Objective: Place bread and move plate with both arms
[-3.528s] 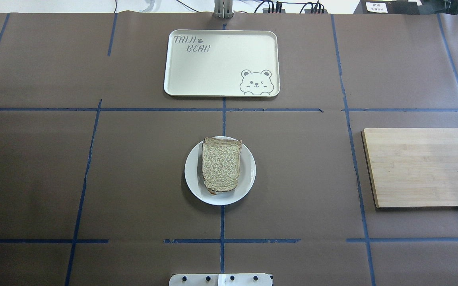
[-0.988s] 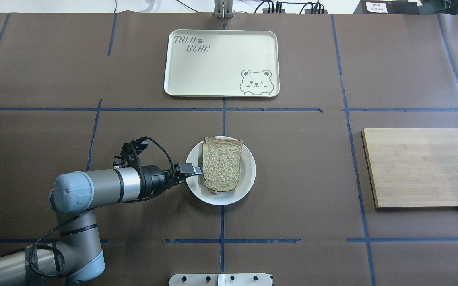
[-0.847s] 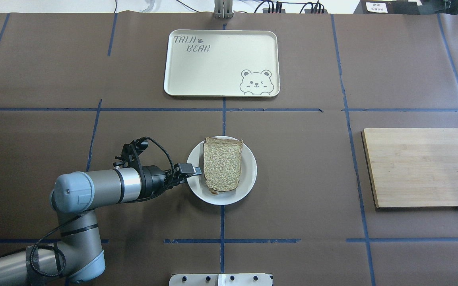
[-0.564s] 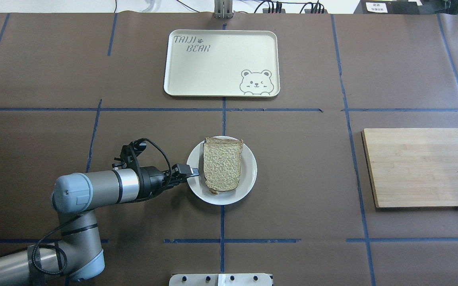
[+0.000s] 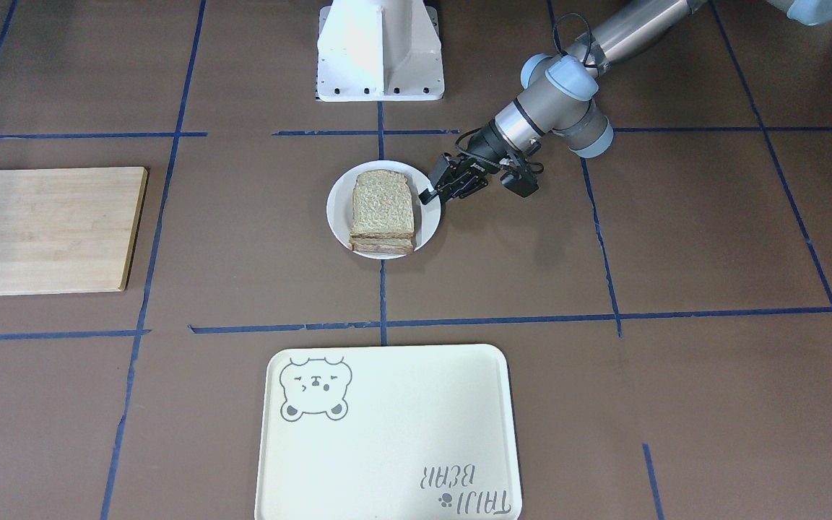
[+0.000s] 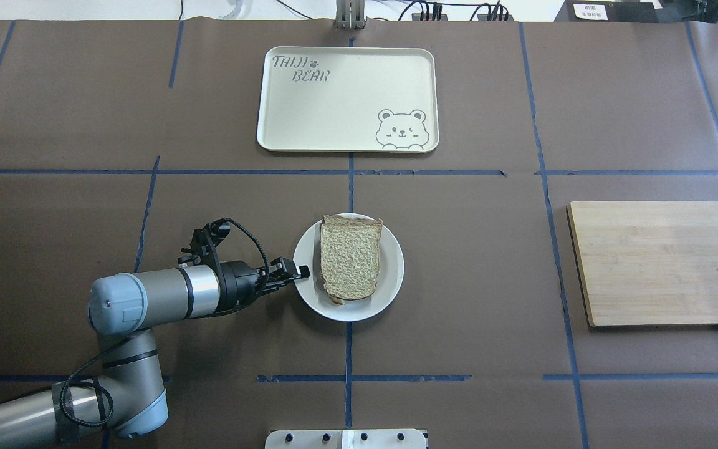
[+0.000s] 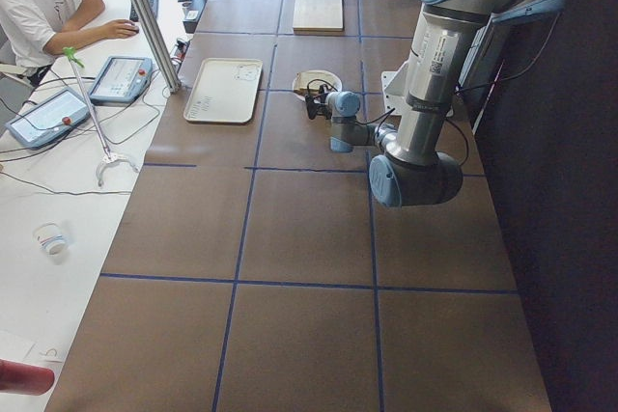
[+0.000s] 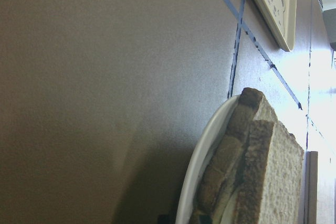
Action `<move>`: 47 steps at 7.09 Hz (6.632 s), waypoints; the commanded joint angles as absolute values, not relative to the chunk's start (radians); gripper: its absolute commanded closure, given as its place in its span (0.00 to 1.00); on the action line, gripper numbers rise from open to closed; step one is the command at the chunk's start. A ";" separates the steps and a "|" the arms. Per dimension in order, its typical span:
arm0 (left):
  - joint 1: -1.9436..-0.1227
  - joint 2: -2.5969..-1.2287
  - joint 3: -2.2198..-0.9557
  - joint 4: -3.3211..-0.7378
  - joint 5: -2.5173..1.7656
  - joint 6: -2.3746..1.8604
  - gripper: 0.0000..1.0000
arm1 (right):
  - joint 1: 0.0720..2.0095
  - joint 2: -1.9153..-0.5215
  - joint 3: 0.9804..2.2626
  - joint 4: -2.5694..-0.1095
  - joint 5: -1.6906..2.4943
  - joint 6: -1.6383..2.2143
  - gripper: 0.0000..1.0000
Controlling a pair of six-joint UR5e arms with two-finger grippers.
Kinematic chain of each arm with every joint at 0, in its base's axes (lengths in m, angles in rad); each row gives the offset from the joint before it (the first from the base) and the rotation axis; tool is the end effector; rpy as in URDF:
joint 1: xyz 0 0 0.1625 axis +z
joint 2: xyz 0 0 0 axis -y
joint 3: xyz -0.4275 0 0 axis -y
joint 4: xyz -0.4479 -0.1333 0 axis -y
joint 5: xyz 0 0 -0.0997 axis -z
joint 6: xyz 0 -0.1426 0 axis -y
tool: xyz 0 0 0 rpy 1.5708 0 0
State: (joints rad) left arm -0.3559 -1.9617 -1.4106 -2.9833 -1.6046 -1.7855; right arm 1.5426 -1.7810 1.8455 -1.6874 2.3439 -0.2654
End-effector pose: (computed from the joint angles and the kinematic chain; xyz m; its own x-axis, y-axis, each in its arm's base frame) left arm 0.6431 -0.3761 0.3456 -0.1337 -0.1775 -0.9750 0.2949 0.9321 -0.2101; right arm 0.0210 -0.4528 0.6588 0.6840 -0.2462 0.6867 0.2151 0.9675 0.1327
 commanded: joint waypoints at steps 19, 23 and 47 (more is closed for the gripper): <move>-0.620 -2.507 -0.627 -3.188 -1.377 -2.100 0.15 | 1.542 -1.775 1.844 -1.687 2.344 -0.265 0.00; -0.676 -2.376 -0.960 -2.939 -1.648 -1.976 0.00 | 1.542 -1.775 1.844 -1.687 2.344 -0.264 0.00; -1.493 -1.381 -1.835 -1.540 -2.326 0.012 0.00 | 1.542 -1.781 1.842 -1.689 2.356 -0.267 0.00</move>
State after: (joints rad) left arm -1.4936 -1.3801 -1.8341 -1.5407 -2.3256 0.0104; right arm 1.5428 -1.7809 1.8424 -1.6887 2.3562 -0.2669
